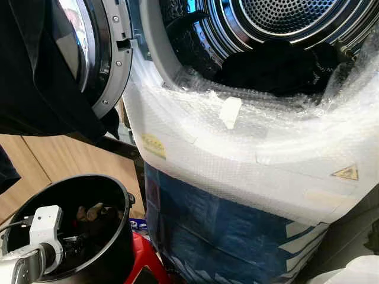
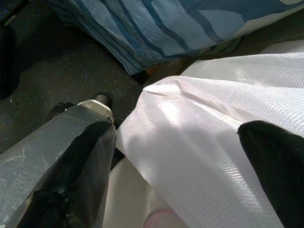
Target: Clothes washing
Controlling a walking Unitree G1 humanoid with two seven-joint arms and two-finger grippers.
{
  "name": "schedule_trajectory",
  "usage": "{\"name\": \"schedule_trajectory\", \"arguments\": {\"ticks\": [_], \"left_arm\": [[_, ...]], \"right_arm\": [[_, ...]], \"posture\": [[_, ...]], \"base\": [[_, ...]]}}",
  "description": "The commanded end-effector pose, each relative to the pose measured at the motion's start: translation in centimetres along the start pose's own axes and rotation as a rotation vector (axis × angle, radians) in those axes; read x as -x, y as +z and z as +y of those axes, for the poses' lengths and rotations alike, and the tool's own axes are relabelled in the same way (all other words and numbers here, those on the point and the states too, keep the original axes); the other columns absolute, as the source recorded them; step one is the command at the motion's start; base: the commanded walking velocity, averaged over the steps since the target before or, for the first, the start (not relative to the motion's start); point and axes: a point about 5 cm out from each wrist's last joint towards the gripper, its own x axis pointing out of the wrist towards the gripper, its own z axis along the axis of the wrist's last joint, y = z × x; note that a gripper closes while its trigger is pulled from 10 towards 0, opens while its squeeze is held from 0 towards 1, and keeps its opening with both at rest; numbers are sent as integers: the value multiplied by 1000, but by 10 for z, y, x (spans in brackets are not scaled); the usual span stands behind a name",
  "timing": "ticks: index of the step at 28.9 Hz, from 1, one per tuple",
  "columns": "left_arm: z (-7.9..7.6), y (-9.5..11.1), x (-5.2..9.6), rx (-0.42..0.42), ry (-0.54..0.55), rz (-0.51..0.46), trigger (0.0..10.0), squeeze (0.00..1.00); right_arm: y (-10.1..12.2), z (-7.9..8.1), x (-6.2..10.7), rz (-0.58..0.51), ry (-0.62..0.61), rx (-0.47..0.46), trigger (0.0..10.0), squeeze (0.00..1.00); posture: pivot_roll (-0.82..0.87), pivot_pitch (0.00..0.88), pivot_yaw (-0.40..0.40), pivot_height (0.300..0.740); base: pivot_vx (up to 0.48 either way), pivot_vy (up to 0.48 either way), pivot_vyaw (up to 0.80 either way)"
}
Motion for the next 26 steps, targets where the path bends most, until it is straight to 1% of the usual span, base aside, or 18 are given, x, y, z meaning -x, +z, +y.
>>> {"name": "schedule_trajectory", "arguments": {"ticks": [1,2,3,6,8,9,11,14,20,21,22,26], "left_arm": [[6,-3,2,-24,21,32,10000,67],[6,-3,2,-24,21,32,10000,67],[7,-4,2,-20,26,38,10000,0],[5,-8,0,-25,29,58,10000,0],[1,-15,-2,-40,6,95,10000,0],[1,-15,-2,-40,6,95,10000,0],[0,-21,-3,-57,2,127,10000,0],[4,-27,-6,-113,33,165,10000,0],[3,-31,-8,-114,28,178,10000,0],[4,-30,-8,-115,35,175,667,0],[4,-30,-8,-118,40,172,0,0],[6,-26,-8,-141,50,163,0,0]], "right_arm": [[-1,1,0,4,7,5,10000,0],[-1,1,0,4,7,5,10000,0],[-1,1,0,6,7,7,10000,0],[-2,1,0,5,7,24,10000,0],[1,4,0,-10,20,61,10000,0],[1,4,0,-10,20,61,10000,0],[2,6,0,-10,18,41,10000,0],[2,6,0,-6,16,18,10000,0],[4,5,0,-12,16,45,10000,0],[4,4,0,-13,16,47,10000,0],[4,4,0,-14,14,48,10000,0],[5,2,0,-17,14,59,10000,0]], "posture": [[38,0,42,740],[38,0,42,740],[38,0,42,740],[31,0,44,740],[25,0,45,740],[25,0,45,740],[21,0,49,740],[20,0,51,740],[15,0,48,740],[15,0,50,740],[16,0,50,740],[21,0,49,740]], "base": [[0,0,0],[0,0,0],[0,0,0],[0,0,0],[0,0,0],[0,0,0],[0,0,0],[0,0,0],[0,0,0],[0,0,0],[0,0,0],[0,0,0]]}}
